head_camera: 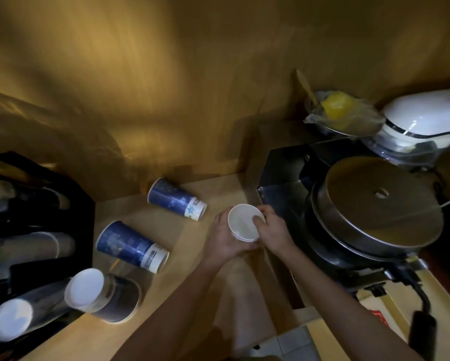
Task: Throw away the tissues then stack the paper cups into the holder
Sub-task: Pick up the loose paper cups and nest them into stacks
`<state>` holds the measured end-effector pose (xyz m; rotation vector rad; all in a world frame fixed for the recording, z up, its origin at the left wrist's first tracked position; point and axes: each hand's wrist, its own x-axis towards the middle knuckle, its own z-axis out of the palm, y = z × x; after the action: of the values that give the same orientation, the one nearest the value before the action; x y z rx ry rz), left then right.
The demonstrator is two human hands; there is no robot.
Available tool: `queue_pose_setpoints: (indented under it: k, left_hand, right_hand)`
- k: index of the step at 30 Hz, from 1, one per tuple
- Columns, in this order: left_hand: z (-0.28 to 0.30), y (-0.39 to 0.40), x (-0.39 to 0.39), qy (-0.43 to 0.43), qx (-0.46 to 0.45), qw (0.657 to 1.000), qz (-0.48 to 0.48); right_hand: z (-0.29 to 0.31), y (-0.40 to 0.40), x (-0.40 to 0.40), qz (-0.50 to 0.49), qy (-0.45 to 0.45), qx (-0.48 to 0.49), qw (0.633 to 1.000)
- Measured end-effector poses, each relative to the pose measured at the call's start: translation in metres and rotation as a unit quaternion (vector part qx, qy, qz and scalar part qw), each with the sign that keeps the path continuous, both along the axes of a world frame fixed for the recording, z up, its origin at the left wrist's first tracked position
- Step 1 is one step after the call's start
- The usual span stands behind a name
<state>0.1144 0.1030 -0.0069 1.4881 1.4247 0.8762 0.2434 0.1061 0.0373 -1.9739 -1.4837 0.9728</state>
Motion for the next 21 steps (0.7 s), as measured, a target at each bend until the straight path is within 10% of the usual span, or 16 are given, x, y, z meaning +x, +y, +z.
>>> queue_pose_setpoints:
  k: [17, 21]
  left_hand:
    - [0.000, 0.001, -0.007, 0.066, -0.095, 0.993, -0.036]
    - [-0.021, 0.010, -0.005, 0.048, -0.134, 0.989, -0.025]
  right_hand:
    - [-0.010, -0.003, 0.006, 0.056, -0.100, -0.061, 0.991]
    - [0.011, 0.011, -0.001, 0.108, -0.258, 0.029, 0.960]
